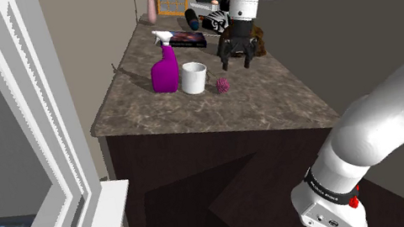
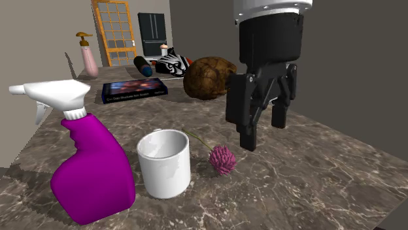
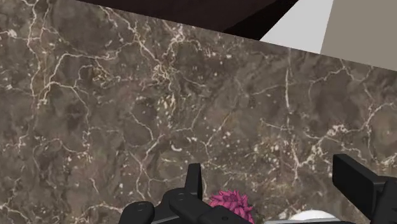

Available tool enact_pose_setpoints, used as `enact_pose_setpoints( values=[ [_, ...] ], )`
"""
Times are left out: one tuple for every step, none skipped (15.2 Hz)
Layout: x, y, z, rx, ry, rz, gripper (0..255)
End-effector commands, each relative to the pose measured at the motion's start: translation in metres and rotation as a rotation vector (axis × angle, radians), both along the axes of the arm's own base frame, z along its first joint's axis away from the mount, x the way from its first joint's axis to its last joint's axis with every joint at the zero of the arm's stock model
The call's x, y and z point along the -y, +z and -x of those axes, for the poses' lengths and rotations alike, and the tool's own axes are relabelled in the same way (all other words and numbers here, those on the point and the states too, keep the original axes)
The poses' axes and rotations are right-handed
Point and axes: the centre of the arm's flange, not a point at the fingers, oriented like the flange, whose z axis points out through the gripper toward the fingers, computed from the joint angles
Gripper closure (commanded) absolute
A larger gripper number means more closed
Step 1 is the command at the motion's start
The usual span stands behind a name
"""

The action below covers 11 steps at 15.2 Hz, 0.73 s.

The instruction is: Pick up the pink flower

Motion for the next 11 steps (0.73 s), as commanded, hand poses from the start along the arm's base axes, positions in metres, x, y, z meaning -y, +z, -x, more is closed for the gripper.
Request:
enact_pose_setpoints(
  values=[
    [0.016, -0.013, -0.021, -0.001, -0.048, -0.016, 0],
    [0.023, -0.019, -0.031, -0.002, -0.071, -0.025, 0],
    [0.03, -0.026, -0.041, -0.002, -0.094, -0.033, 0],
    [0.038, -0.032, -0.05, -0.003, -0.118, -0.041, 0],
    [0.046, -0.039, -0.059, -0.004, -0.141, -0.05, 0],
    [0.054, -0.045, -0.069, -0.004, -0.164, -0.058, 0],
    [0.062, -0.052, -0.078, -0.005, -0.187, -0.067, 0],
    [0.071, -0.058, -0.086, -0.006, -0.21, -0.075, 0],
    [0.079, -0.065, -0.095, -0.007, -0.233, -0.083, 0],
    [0.088, -0.072, -0.103, -0.007, -0.257, -0.092, 0],
    [0.097, -0.079, -0.111, -0.008, -0.28, -0.1, 0]
  ],
)
